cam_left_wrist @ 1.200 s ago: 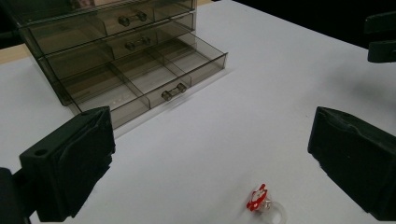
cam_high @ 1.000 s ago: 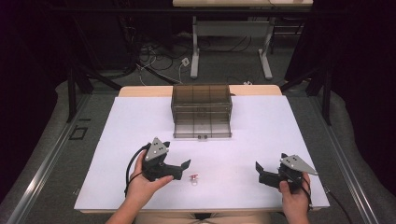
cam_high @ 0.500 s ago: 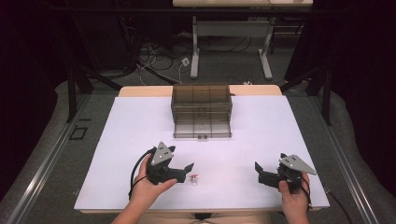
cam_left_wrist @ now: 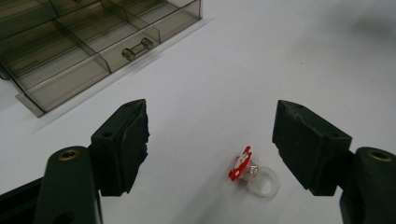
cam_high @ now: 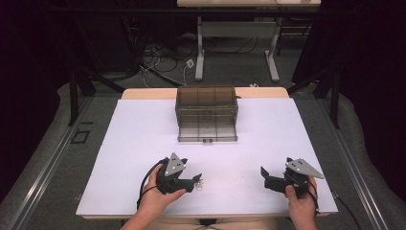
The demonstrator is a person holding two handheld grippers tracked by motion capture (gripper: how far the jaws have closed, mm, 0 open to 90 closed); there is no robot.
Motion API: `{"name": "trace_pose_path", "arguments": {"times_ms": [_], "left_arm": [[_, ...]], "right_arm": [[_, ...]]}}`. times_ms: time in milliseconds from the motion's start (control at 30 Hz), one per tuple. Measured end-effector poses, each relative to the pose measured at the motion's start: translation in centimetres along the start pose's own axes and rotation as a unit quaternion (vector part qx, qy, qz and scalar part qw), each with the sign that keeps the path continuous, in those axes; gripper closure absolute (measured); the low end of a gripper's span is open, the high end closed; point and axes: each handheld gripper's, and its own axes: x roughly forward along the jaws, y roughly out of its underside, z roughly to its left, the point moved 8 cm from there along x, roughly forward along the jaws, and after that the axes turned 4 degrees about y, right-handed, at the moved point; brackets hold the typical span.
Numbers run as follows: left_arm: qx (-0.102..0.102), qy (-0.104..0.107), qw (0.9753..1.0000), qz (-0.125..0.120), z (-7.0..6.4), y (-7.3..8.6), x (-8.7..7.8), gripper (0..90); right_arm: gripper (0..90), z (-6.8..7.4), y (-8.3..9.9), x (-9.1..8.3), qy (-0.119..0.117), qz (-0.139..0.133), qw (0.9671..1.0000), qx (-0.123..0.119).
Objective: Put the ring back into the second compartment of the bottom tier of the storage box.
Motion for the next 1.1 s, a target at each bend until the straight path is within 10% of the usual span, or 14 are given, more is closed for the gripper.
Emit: {"name": "trace_pose_path", "arguments": {"times_ms": [1100], "left_arm": [[0.025, 0.031, 0.9977, 0.055, -1.5, 2.0, 1.9, 51.8]], "right_arm": [[0.3, -0.1, 0.2, 0.3, -0.008, 0.007, 0.9999, 0.008]]}}
